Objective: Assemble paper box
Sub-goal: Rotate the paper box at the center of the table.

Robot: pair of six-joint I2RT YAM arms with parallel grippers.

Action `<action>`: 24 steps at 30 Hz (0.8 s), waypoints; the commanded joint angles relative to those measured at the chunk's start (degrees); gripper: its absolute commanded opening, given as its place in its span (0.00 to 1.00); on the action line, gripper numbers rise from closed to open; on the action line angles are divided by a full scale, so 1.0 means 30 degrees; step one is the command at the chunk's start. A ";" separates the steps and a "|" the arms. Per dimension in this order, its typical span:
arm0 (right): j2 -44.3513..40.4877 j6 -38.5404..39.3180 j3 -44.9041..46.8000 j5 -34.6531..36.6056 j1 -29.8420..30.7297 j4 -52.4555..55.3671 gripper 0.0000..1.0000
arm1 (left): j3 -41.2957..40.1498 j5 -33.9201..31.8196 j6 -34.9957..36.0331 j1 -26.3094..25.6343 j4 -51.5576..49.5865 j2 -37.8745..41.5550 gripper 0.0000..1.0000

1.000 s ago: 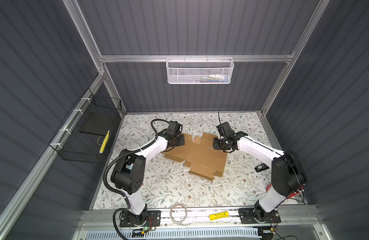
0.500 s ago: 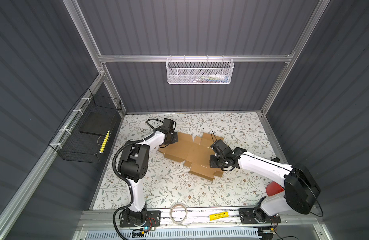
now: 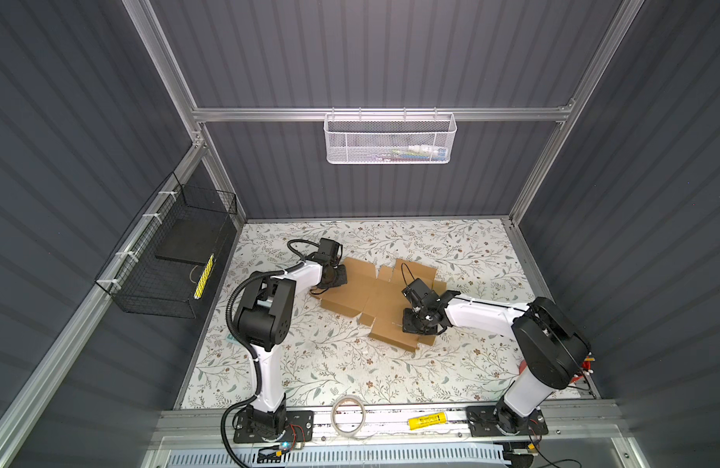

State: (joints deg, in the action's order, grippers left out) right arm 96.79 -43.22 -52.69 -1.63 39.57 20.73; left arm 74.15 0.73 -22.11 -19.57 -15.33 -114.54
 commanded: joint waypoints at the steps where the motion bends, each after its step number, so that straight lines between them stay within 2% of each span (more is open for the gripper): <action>1: 0.0429 0.0408 -0.0528 -0.0131 -0.0530 -0.0320 0.05 | -0.0991 0.0167 -0.0182 -0.0097 -0.0201 -0.0143 0.00; 15: 0.1705 0.1264 -0.0708 -0.0080 -0.2466 -0.0758 0.08 | -0.5388 0.1019 -0.1893 -0.0257 0.1502 0.2019 0.00; 24: 0.2622 0.2523 -0.2110 -0.0171 -0.3955 -0.0336 0.10 | -0.7804 0.1337 -0.3121 -0.1378 0.2178 0.4138 0.00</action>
State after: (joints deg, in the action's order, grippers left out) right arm 102.19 -38.00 -57.84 -3.03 28.82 17.67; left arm 53.84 1.69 -29.12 -21.63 -3.14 -102.06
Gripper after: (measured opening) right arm 0.093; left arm 0.046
